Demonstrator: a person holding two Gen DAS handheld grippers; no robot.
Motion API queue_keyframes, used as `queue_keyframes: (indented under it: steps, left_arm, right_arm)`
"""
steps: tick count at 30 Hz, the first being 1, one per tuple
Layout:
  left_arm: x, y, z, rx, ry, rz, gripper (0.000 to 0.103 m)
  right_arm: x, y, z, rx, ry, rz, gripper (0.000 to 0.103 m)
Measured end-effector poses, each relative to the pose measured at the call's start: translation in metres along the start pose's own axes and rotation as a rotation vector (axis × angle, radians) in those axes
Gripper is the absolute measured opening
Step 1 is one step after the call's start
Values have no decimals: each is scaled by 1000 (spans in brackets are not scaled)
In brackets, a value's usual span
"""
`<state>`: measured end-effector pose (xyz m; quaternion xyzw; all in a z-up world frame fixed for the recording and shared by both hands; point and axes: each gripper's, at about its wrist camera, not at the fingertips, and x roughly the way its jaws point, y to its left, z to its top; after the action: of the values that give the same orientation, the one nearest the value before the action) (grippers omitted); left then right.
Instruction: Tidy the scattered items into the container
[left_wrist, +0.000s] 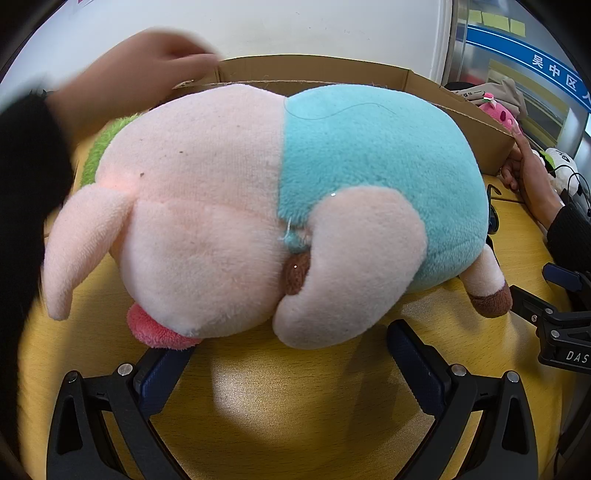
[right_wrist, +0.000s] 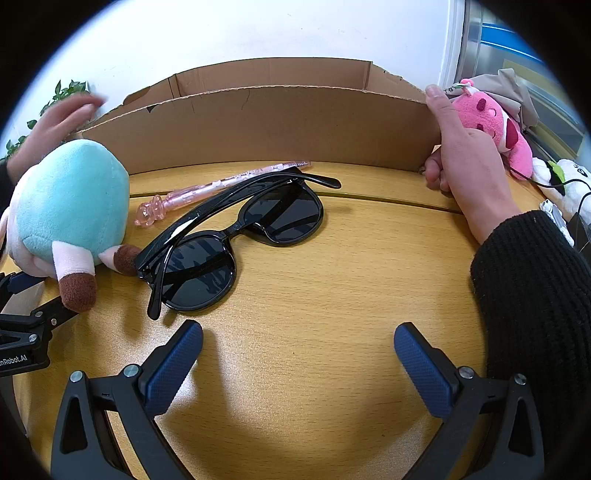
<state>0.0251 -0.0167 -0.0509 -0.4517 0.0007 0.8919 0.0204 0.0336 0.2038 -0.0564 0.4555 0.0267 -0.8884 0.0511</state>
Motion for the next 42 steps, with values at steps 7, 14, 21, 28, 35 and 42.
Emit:
queue_keyframes:
  steps: [7, 14, 21, 28, 35, 42]
  left_arm:
    - [0, 0, 0, 0, 0, 0, 103]
    - [0, -1, 0, -1, 0, 1, 103]
    - [0, -1, 1, -1, 0, 1, 103]
    - [0, -2, 1, -2, 0, 1, 103]
    - [1, -2, 2, -2, 0, 1, 103]
    - [-2, -5, 2, -2, 0, 1, 103]
  right_arm:
    - [-1, -1, 0, 0, 0, 0, 103]
    - [-1, -2, 0, 0, 0, 0, 103]
    - [-1, -2, 1, 0, 0, 0, 103]
    - [-2, -3, 1, 0, 0, 0, 103]
    - [-2, -4, 0, 0, 1, 1, 103]
    - [-6, -6, -2, 16, 1, -12, 103]
